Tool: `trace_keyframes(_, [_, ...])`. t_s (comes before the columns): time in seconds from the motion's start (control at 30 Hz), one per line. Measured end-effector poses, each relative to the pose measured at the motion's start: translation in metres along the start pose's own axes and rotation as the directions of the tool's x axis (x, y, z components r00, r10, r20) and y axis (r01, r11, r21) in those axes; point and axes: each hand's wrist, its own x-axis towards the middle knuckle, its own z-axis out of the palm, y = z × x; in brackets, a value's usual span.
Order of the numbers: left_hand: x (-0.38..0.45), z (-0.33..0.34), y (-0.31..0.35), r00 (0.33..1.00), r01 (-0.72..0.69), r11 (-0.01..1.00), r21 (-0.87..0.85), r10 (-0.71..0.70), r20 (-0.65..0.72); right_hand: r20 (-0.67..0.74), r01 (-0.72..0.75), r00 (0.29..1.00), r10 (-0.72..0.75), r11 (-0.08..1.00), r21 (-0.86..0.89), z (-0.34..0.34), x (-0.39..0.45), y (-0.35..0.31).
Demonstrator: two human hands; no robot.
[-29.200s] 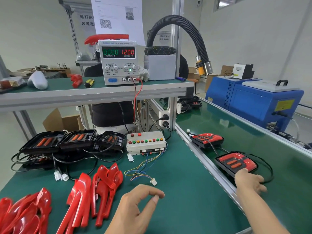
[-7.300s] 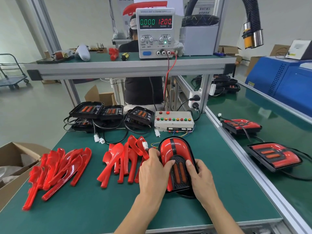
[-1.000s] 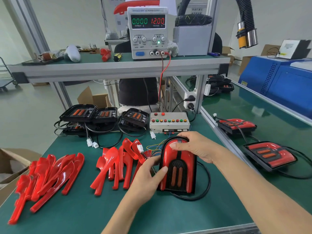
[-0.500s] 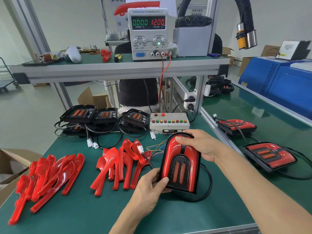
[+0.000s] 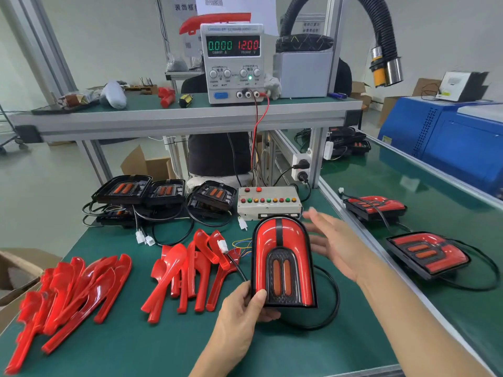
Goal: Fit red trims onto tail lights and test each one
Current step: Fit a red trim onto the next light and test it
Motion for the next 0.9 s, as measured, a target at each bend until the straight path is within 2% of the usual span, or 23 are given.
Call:
trace_keyframes(0.07, [0.0,0.003,0.0,1.0,-0.003,1.0,-0.027,0.003,-0.024,-0.05,0.007,0.999,-0.011,0.997,-0.076,-0.001,-0.025,0.021])
trace_keyframes(0.13, [0.001,0.008,-0.002,0.999,-0.002,0.999,-0.038,0.001,-0.045,-0.032,0.024,0.999,-0.029,0.99,-0.139,0.005,-0.05,0.046])
trace_keyframes(0.37, [-0.004,0.027,0.0,0.999,0.038,0.999,-0.003,-0.038,-0.005,-0.145,0.123,0.978,-0.151,0.976,-0.182,0.011,-0.078,0.08])
trace_keyframes(0.43, [-0.001,0.034,0.007,0.998,0.052,0.996,0.071,-0.053,0.02,-0.223,0.112,0.965,-0.14,0.984,-0.136,0.004,-0.08,0.084])
trace_keyframes(0.47, [0.001,0.038,0.012,0.999,0.034,0.984,0.176,-0.04,0.029,-0.278,0.098,0.952,-0.126,0.989,-0.112,0.002,-0.081,0.086])
trace_keyframes(0.53, [0.004,0.045,0.019,1.0,-0.021,0.904,0.427,0.013,0.021,-0.389,0.053,0.918,-0.077,0.996,-0.07,-0.004,-0.081,0.089])
trace_keyframes(0.6, [0.008,0.042,0.021,0.986,-0.008,0.814,0.581,0.104,-0.132,-0.479,0.011,0.877,-0.034,0.999,-0.051,-0.011,-0.08,0.092])
trace_keyframes(0.67, [0.016,0.032,0.02,0.937,0.098,0.716,0.691,0.168,-0.306,-0.535,-0.014,0.845,-0.021,0.998,-0.061,-0.017,-0.078,0.094])
trace_keyframes(0.77, [0.033,0.016,0.023,0.919,0.294,0.536,0.791,0.069,-0.389,-0.593,-0.041,0.805,-0.023,0.995,-0.095,-0.02,-0.073,0.097])
trace_keyframes(0.9, [0.053,0.017,0.024,0.932,0.359,0.416,0.836,-0.107,-0.346,-0.624,-0.107,0.781,-0.034,0.976,-0.187,-0.015,-0.063,0.102])
